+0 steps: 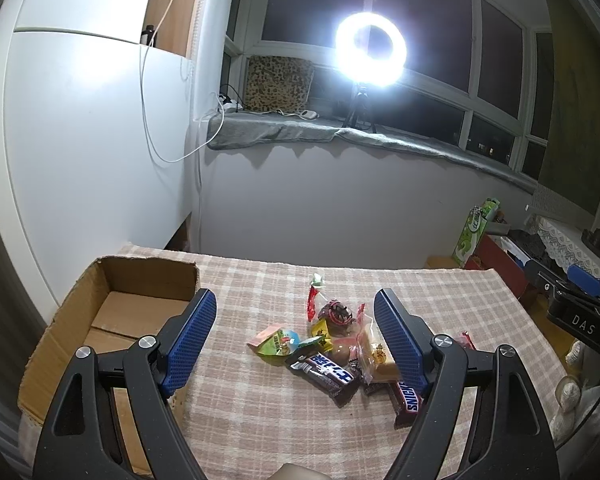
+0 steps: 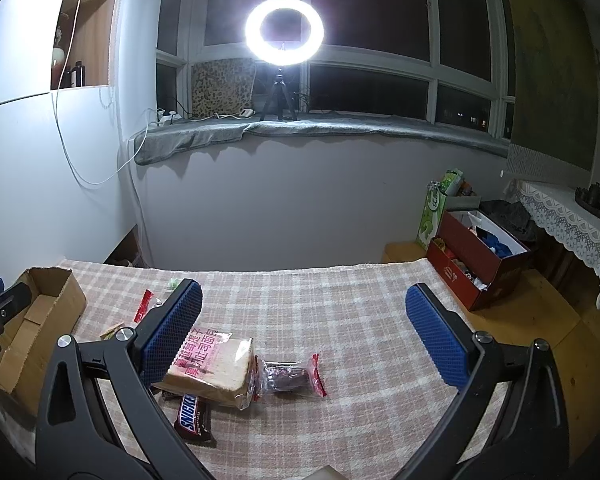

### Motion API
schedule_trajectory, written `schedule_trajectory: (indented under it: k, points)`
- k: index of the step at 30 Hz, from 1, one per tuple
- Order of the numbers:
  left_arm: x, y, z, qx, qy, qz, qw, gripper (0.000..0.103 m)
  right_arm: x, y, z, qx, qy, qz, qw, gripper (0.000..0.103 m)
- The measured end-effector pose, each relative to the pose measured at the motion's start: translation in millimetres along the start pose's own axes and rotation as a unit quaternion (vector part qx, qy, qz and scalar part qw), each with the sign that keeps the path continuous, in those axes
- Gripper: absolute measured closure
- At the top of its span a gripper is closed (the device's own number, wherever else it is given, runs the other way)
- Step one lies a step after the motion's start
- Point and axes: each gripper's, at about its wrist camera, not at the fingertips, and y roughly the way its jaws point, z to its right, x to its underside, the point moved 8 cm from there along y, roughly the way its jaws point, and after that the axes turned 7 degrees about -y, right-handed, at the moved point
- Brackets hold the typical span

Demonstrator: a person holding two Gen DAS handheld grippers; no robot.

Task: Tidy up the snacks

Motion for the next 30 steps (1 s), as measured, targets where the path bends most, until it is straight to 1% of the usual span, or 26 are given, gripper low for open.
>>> schedule_trajectory:
  k: [19,25,30]
  points:
    - [2.0,4.0,3.1,0.01,0.003,-0.008,0.9999,0.022,2.9,0.8,-0.5,-0.001,0.0,-0.002,1.0,0.0]
    - [2.9,6.1,3.4,0.013,0.004,-0.011,0.9998,0.022,10.5,-0.5,-0.6,-0.006,0.001,-0.008,1.0,0.0]
    - [4.9,9.5,3.3,0.018,0.0,-0.017,0.9997,0.022,13.6,6.3,1.7,-0.005,-0.001,-0.012,1.0,0.0]
